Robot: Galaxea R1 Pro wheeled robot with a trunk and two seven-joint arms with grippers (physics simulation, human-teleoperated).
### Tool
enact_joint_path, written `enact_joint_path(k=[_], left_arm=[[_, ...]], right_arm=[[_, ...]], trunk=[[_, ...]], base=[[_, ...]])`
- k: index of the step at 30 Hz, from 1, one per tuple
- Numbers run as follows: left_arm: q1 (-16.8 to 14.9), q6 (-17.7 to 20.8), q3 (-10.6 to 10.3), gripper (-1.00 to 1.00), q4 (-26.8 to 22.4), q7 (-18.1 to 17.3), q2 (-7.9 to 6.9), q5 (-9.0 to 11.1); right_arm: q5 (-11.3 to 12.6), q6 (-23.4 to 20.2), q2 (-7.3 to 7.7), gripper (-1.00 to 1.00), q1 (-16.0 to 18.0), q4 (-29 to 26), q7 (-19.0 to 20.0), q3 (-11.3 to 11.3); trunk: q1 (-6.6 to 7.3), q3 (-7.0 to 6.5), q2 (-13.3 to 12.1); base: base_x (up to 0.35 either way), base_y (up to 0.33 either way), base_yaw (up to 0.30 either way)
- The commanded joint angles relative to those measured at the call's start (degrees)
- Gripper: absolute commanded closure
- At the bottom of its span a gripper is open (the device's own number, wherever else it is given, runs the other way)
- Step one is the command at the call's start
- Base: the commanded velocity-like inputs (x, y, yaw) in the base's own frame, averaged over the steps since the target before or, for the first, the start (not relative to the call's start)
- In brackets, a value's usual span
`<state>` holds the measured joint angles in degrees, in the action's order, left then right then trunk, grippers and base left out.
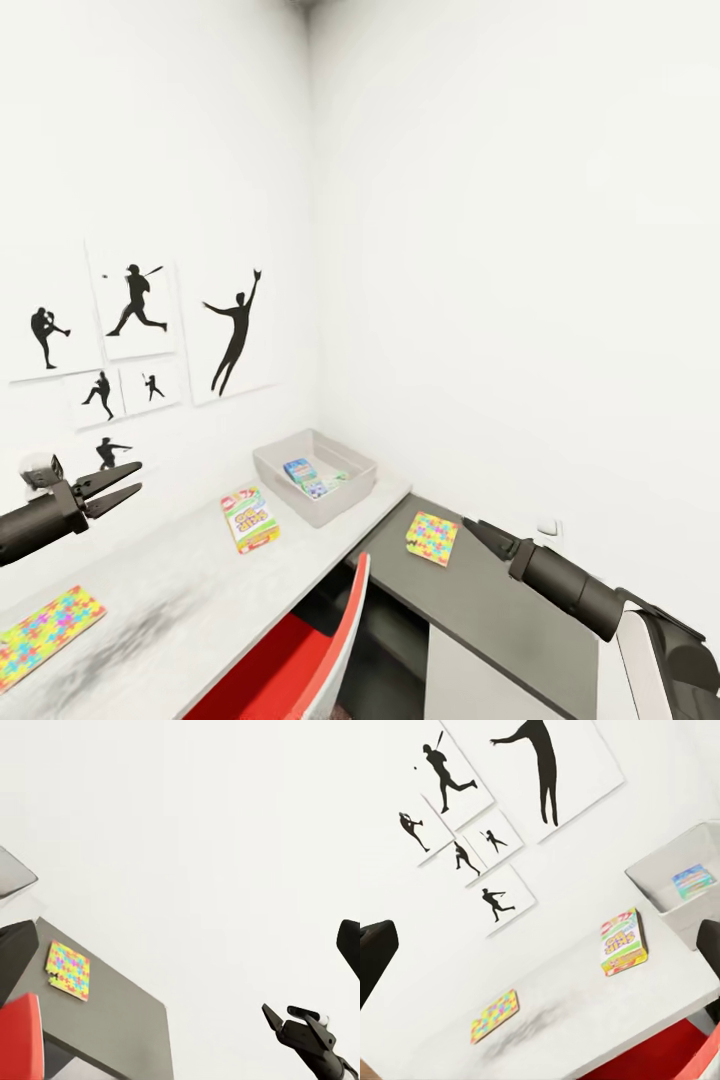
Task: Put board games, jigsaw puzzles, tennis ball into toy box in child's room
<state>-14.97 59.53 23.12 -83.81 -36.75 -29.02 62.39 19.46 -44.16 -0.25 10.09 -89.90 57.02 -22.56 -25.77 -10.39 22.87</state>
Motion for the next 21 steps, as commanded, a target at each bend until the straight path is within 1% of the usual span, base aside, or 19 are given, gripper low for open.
enact_joint_path(k=[1,21], left_arm=[[-0.1,0.2,0.0,-1.0,0.0,-0.3,0.01,-0.3],[-0.1,0.2,0.0,-1.0,0.0,-0.3,0.01,-0.3]], right_arm=[[0.1,-0.3,-0.04,-1.0,0.0,0.0,0.1,-0.1],[0.1,-0.5,-0.01,-1.0,0.0,0.1,0.0,0.0]], trunk=[[-0.02,0.04,0.0],[-0.02,0.49,0.0]], base=[[-0.053,0.022,0.285],[-0.006,0.011,0.285]])
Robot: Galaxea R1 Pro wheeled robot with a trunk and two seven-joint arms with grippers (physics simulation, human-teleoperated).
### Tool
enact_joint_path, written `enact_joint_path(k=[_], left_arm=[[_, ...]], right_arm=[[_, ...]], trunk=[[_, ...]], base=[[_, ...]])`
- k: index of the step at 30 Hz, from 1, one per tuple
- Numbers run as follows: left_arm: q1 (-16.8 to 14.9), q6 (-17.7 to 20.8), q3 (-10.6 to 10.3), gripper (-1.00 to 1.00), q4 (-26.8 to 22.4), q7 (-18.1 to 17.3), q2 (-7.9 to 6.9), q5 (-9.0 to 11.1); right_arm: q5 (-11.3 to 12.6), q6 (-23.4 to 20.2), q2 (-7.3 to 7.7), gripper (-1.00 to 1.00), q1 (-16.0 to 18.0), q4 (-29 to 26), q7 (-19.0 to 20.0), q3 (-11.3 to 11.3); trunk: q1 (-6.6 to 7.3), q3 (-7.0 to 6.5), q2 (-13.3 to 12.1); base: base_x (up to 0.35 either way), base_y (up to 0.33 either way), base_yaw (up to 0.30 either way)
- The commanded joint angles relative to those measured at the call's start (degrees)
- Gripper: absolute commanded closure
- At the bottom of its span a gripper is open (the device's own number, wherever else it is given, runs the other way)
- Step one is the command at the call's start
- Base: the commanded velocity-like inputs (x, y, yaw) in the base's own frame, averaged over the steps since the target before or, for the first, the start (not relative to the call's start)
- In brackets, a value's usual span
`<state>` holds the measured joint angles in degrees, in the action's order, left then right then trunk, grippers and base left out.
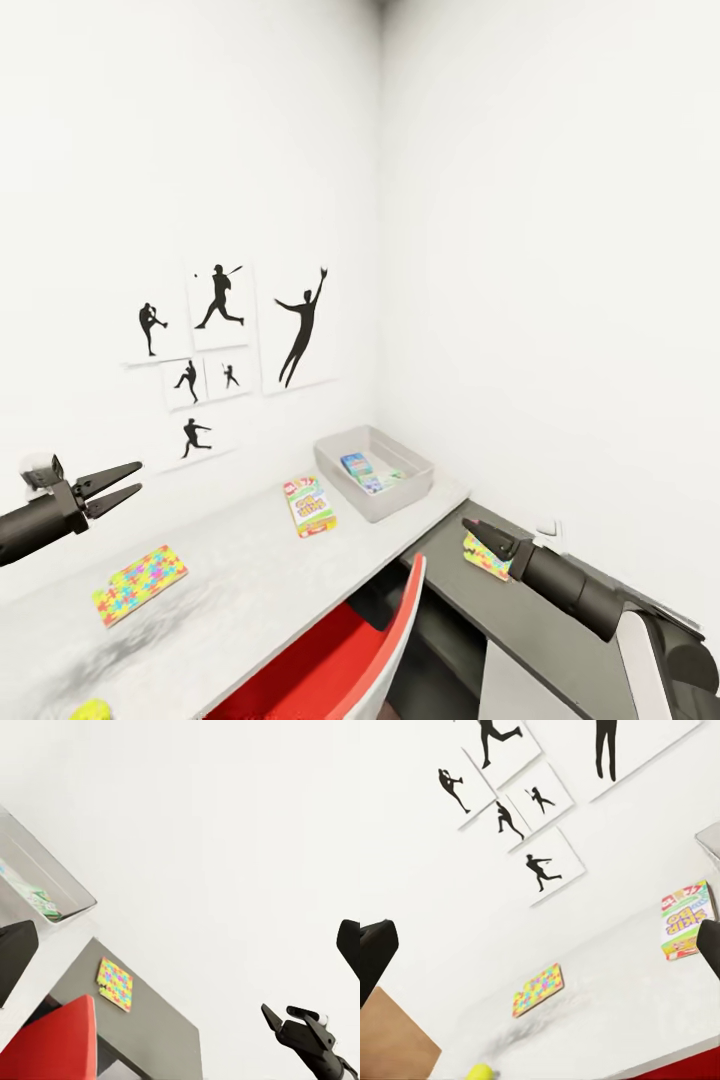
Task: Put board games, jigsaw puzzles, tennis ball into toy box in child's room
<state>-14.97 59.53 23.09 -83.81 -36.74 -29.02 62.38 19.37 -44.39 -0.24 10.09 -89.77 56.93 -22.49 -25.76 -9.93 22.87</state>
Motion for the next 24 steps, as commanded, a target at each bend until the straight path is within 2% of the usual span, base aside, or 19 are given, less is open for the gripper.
enact_joint_path(k=[1,9,19,24], left_arm=[[-0.1,0.2,0.0,-1.0,0.1,-0.3,0.01,-0.2],[-0.1,0.2,0.0,-1.0,0.1,-0.3,0.01,-0.2],[-0.1,0.2,0.0,-1.0,0.1,-0.3,0.01,-0.2],[-0.1,0.2,0.0,-1.0,0.1,-0.3,0.01,-0.2]], right_arm=[[0.1,-0.3,-0.03,-1.0,0.0,0.0,0.1,-0.1],[0.1,-0.5,-0.02,-1.0,0.0,0.0,0.1,-0.1],[0.1,-0.6,-0.02,-1.0,0.0,-0.1,0.1,-0.1],[0.1,-0.6,-0.02,-1.0,0.0,0.0,-0.1,0.0]], trunk=[[-0.02,0.05,0.0],[-0.02,0.26,0.0],[-0.02,0.52,0.0],[-0.02,0.65,0.0]], base=[[0.0,0.08,0.285],[0.0,0.136,0.285],[0.0,0.23,0.285],[0.0,0.103,0.285]])
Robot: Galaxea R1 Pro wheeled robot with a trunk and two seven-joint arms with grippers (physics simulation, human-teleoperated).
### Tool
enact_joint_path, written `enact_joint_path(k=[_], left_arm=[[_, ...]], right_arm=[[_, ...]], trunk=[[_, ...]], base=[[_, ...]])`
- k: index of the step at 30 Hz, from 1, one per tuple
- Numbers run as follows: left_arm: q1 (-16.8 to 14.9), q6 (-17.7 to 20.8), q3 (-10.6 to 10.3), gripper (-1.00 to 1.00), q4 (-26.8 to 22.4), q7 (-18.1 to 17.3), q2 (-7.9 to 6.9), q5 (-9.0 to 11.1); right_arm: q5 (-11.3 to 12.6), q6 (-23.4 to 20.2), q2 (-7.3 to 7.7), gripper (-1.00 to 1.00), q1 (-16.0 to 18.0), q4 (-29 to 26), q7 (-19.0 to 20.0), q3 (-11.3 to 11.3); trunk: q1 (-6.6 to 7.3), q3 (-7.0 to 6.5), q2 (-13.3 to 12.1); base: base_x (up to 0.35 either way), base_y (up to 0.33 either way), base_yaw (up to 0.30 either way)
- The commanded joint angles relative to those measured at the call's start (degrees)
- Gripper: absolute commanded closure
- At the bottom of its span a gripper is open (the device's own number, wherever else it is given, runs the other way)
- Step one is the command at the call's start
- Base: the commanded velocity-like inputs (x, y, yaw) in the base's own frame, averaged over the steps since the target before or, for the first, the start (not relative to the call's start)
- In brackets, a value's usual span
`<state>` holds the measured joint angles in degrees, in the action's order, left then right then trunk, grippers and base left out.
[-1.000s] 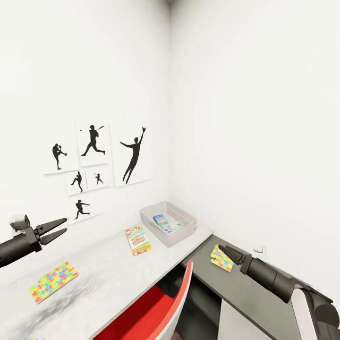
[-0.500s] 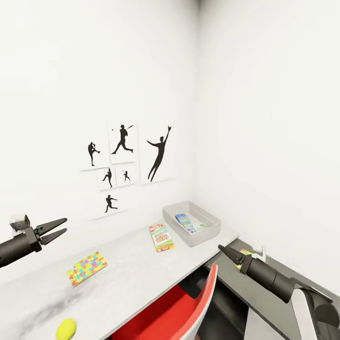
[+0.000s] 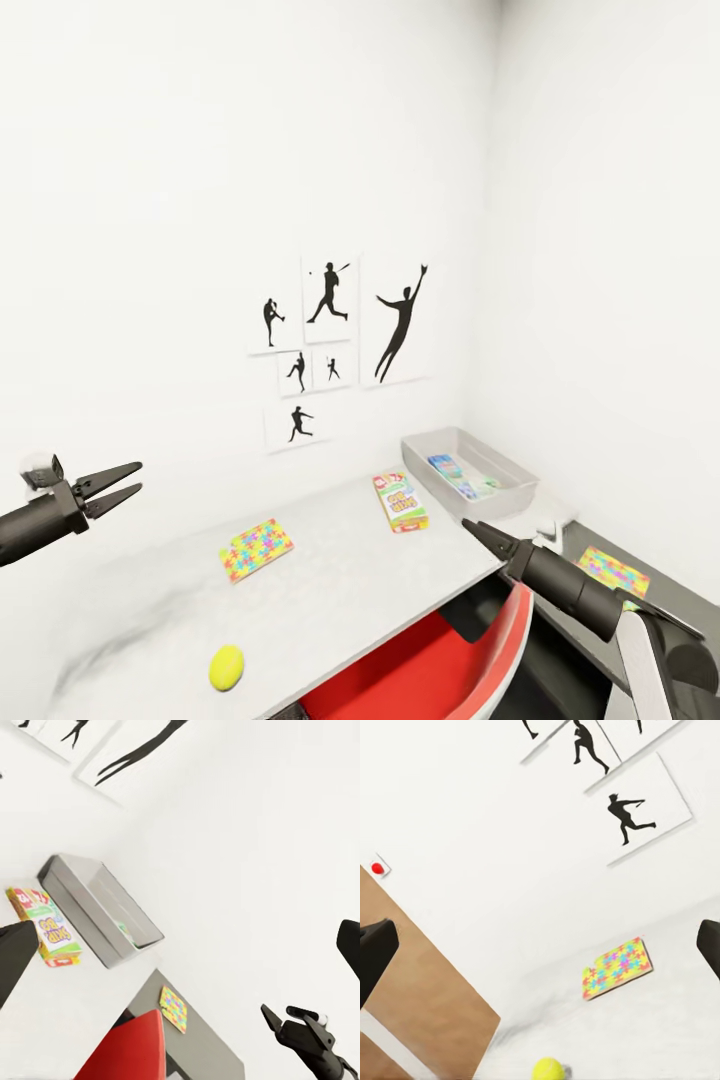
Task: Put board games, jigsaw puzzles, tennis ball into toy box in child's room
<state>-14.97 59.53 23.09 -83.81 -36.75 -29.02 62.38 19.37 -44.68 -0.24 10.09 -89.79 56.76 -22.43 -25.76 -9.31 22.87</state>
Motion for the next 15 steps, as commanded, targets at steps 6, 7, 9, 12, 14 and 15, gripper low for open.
enact_joint_path(k=[6,7,9,12,14,15], left_arm=[[-0.1,0.2,0.0,-1.0,0.1,-0.3,0.01,-0.2],[-0.1,0.2,0.0,-1.0,0.1,-0.3,0.01,-0.2],[-0.1,0.2,0.0,-1.0,0.1,-0.3,0.01,-0.2],[-0.1,0.2,0.0,-1.0,0.1,-0.3,0.01,-0.2],[-0.1,0.2,0.0,-1.0,0.1,-0.3,0.01,-0.2],[-0.1,0.2,0.0,-1.0,0.1,-0.3,0.01,-0.2]], right_arm=[[0.1,-0.4,-0.06,-1.0,0.0,0.0,-0.2,-0.1],[0.1,-0.4,-0.07,-1.0,0.0,0.0,-0.2,-0.1],[0.1,-0.4,-0.06,-1.0,0.0,0.0,-0.3,-0.1],[0.1,-0.4,-0.04,-1.0,0.0,0.0,-0.3,-0.1],[0.1,-0.4,-0.03,-1.0,0.0,0.0,-0.3,-0.1],[0.1,-0.4,-0.03,-1.0,0.0,0.0,-0.3,-0.1]], trunk=[[-0.02,0.19,0.0],[-0.02,0.21,0.0],[-0.02,0.27,0.0],[-0.02,0.35,0.0],[-0.02,0.4,0.0],[-0.02,0.43,0.0]], base=[[0.0,0.019,0.285],[0.0,0.006,0.285],[0.0,0.003,0.284],[0.0,0.001,0.284],[0.0,0.001,0.284],[0.0,0.0,0.284]])
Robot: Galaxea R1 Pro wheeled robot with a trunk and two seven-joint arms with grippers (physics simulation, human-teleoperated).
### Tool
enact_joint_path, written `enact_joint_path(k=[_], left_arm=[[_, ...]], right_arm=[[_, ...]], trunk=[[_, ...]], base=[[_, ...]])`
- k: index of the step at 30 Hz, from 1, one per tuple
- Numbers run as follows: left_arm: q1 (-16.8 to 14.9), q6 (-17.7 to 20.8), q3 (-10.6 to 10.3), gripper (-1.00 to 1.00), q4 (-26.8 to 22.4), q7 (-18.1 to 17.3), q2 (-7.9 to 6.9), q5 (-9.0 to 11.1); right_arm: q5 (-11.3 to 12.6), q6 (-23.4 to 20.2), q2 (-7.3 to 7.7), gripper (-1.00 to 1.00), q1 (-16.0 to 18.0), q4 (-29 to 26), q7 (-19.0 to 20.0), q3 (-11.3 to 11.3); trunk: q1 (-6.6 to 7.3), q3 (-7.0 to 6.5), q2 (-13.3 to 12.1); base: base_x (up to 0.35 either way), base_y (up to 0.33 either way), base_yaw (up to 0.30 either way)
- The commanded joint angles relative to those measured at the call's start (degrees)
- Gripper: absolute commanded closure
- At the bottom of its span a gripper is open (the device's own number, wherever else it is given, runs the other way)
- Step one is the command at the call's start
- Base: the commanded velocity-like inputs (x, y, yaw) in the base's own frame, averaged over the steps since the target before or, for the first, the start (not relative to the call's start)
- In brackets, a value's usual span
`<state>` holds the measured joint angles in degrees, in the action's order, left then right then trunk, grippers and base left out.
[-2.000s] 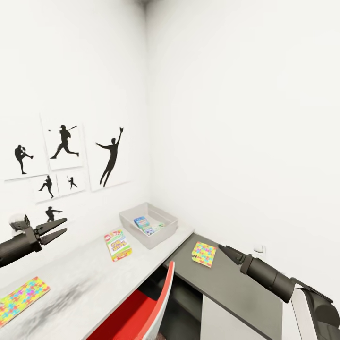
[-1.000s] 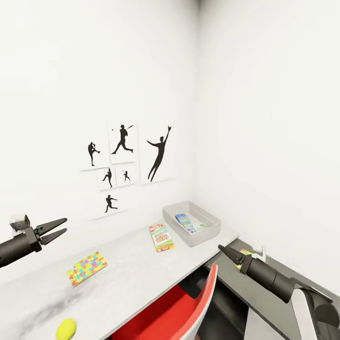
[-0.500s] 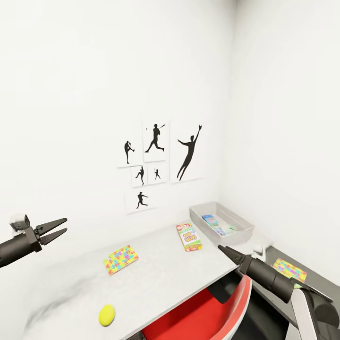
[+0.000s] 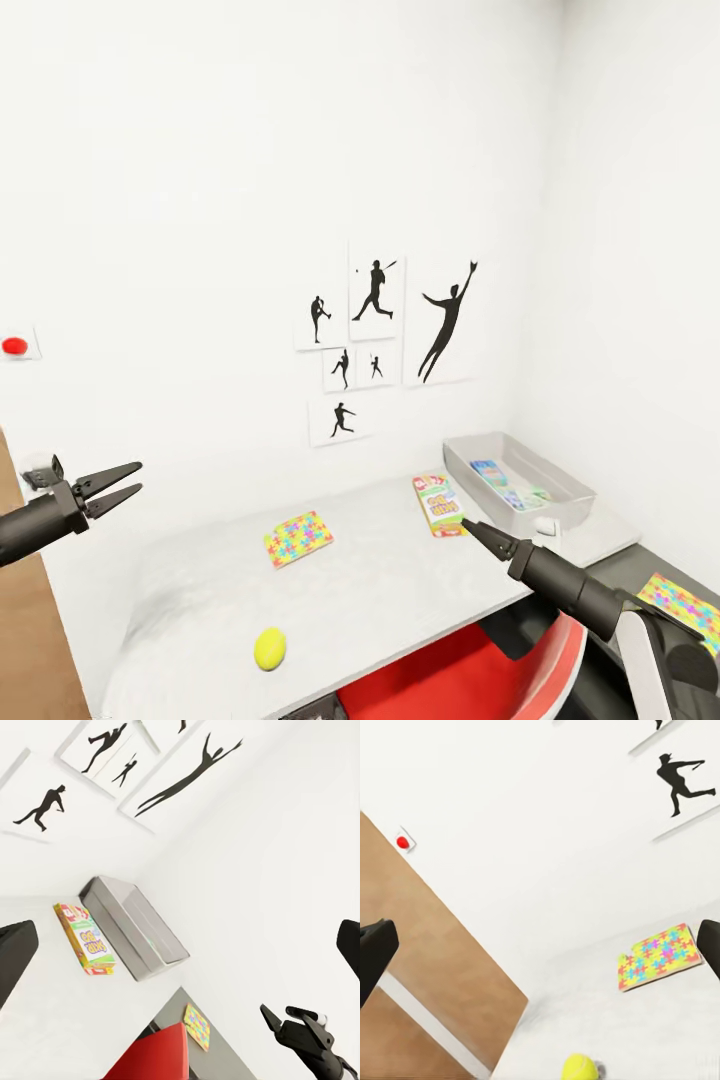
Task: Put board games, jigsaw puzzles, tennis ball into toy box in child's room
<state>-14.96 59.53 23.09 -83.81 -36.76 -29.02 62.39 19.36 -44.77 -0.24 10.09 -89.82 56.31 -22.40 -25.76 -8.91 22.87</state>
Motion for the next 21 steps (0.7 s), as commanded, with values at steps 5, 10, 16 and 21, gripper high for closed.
enact_joint_path(k=[5,10,16,21], left_arm=[[-0.1,0.2,0.0,-1.0,0.0,-0.3,0.02,-0.3],[-0.1,0.2,0.0,-1.0,0.0,-0.3,0.02,-0.3],[-0.1,0.2,-0.1,-1.0,0.0,-0.3,0.02,-0.3],[-0.1,0.2,-0.1,-1.0,0.0,-0.3,0.02,-0.3]], right_arm=[[0.1,-0.3,-0.02,-1.0,0.0,0.0,0.1,-0.1],[0.1,-0.3,-0.02,-1.0,0.0,0.0,0.1,-0.1],[0.1,-0.3,-0.02,-1.0,0.0,0.0,0.1,-0.1],[0.1,-0.3,-0.02,-1.0,0.0,0.0,0.1,-0.1]], trunk=[[-0.02,0.16,0.0],[-0.02,0.3,0.0],[-0.02,0.46,0.0],[-0.02,0.6,0.0]], base=[[0.0,0.004,0.284],[0.0,0.088,0.285],[0.0,0.235,0.285],[0.0,0.275,0.285]])
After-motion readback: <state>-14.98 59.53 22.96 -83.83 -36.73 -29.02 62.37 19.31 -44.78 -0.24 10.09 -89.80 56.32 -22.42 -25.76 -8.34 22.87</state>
